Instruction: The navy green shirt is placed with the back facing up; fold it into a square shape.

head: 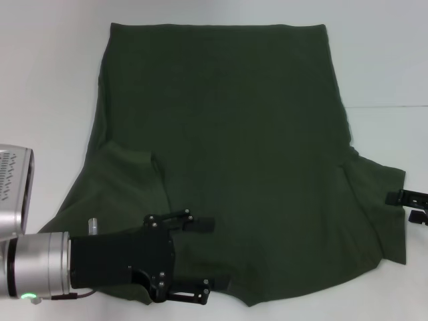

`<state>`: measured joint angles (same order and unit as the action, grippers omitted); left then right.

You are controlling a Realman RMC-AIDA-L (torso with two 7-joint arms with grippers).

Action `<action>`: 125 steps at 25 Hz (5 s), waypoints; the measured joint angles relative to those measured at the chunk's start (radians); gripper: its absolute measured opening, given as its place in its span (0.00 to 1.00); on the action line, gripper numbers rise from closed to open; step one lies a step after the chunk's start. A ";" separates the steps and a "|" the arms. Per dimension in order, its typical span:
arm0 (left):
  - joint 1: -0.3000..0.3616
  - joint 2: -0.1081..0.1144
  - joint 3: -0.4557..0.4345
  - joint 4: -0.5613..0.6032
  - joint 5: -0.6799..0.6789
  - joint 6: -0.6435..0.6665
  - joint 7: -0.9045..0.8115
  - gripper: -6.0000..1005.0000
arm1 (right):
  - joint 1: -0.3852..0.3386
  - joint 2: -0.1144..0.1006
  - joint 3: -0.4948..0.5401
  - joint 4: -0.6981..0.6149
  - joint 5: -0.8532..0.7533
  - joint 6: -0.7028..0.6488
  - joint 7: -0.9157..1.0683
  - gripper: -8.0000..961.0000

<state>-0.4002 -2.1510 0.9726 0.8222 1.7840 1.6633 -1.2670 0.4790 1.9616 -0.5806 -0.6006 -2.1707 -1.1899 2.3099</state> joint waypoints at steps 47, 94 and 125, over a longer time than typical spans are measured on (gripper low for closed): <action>-0.004 0.000 -0.018 0.000 0.000 0.001 0.000 0.92 | 0.035 0.015 -0.005 0.004 -0.021 0.065 -0.009 0.93; -0.009 0.002 -0.017 0.000 0.000 -0.015 0.000 0.92 | 0.037 0.030 0.007 0.019 -0.015 0.071 -0.015 0.87; -0.009 0.005 -0.017 -0.001 0.000 -0.015 -0.002 0.92 | 0.008 0.059 0.086 0.022 0.084 0.130 -0.119 0.01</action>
<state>-0.4096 -2.1460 0.9557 0.8210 1.7840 1.6488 -1.2691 0.4874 2.0206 -0.4948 -0.5783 -2.0864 -1.0599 2.1912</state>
